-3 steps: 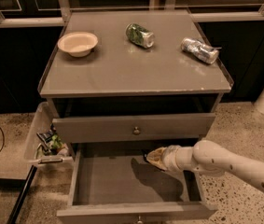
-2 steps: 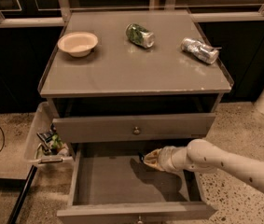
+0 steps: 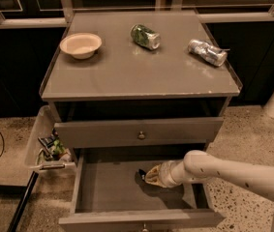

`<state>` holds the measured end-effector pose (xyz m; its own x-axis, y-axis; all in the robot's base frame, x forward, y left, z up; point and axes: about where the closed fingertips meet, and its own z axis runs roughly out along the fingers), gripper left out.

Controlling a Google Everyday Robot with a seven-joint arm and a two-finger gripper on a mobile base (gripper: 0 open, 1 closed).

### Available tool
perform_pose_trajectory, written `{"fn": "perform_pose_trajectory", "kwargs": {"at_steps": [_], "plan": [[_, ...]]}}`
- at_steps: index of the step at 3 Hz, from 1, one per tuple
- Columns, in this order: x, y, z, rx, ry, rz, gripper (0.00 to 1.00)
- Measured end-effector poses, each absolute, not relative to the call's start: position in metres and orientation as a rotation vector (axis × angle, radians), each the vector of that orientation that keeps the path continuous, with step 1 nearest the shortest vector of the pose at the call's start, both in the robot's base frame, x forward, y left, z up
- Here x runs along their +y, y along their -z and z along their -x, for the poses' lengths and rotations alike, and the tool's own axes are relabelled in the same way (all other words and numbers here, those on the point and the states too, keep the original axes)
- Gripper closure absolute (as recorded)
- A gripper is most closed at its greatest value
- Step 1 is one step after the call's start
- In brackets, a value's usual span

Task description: Place rxbar blueberry into middle drawer

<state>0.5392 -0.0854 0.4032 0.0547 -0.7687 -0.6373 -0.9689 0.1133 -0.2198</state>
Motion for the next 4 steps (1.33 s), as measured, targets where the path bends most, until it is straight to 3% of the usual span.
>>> {"fn": "perform_pose_trajectory", "kwargs": {"at_steps": [1, 4], "plan": [[-0.0851, -0.4025, -0.5386, 1.754, -0.400, 1.700, 0.82], [-0.0850, -0.4024, -0.5386, 1.754, -0.401, 1.701, 0.12]]}}
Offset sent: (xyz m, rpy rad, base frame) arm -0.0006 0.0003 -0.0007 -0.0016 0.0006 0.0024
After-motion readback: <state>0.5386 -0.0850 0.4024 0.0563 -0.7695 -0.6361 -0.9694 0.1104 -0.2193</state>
